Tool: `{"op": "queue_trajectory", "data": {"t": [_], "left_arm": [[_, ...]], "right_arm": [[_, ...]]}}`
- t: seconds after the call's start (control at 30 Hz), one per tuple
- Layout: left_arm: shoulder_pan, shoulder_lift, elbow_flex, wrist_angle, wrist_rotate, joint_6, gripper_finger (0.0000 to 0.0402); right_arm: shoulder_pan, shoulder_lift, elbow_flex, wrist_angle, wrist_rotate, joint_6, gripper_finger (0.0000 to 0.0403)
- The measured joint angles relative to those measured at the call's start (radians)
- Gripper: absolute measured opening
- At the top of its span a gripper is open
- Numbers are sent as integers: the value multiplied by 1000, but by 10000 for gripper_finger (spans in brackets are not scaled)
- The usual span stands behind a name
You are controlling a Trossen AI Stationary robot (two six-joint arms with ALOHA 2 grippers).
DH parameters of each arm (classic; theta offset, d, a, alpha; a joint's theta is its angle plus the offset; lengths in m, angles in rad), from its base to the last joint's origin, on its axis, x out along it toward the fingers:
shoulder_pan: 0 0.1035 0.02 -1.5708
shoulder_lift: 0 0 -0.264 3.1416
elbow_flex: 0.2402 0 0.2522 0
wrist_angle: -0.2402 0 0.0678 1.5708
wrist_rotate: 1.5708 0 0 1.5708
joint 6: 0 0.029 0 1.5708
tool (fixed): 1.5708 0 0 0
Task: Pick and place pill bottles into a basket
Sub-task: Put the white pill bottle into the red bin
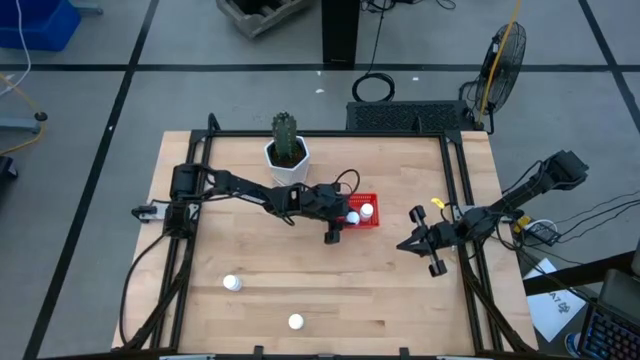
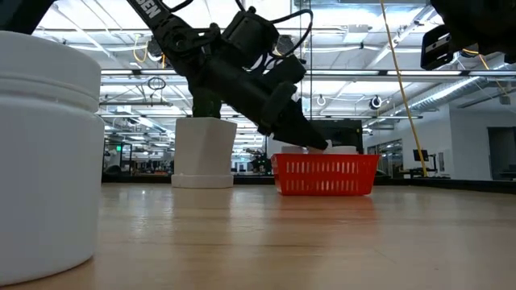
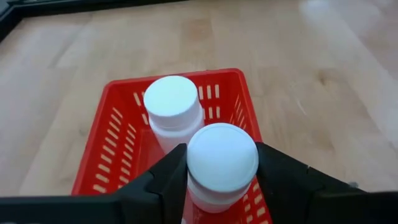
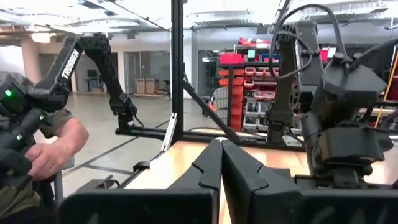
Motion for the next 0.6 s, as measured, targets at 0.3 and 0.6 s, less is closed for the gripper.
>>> {"op": "queue_trajectory", "data": {"t": [0.3,0.6], "left_arm": [[0,0,0,4,0,-7,225],[0,-38,0,-21,-34,-22,230]], "right_arm": [[0,0,0,-13,0,0,4],[0,0,0,-16,0,0,4]]}}
